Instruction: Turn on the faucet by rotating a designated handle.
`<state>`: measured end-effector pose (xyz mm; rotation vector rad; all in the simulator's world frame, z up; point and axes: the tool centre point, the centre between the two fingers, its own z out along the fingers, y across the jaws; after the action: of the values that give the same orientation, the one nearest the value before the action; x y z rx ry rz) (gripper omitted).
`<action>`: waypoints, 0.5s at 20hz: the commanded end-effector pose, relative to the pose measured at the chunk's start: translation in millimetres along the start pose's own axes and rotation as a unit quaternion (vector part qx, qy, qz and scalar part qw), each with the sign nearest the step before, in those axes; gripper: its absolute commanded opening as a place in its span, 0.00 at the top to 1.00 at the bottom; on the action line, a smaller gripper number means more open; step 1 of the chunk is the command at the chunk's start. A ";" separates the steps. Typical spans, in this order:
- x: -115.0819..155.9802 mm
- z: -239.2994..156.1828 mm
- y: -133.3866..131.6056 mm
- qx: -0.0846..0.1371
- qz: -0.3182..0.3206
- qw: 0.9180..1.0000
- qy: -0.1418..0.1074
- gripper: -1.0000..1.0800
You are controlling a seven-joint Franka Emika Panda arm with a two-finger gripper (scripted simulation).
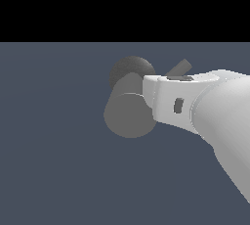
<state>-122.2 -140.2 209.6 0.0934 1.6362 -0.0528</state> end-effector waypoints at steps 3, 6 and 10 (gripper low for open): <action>-39.6 1.2 21.2 -0.011 -0.004 0.999 -0.033 1.00; -7.6 -0.5 8.7 0.001 0.000 1.000 0.001 1.00; -19.3 -0.4 22.2 -0.002 -0.001 1.000 -0.005 1.00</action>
<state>-121.8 -130.4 217.7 0.1041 1.6464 -0.0622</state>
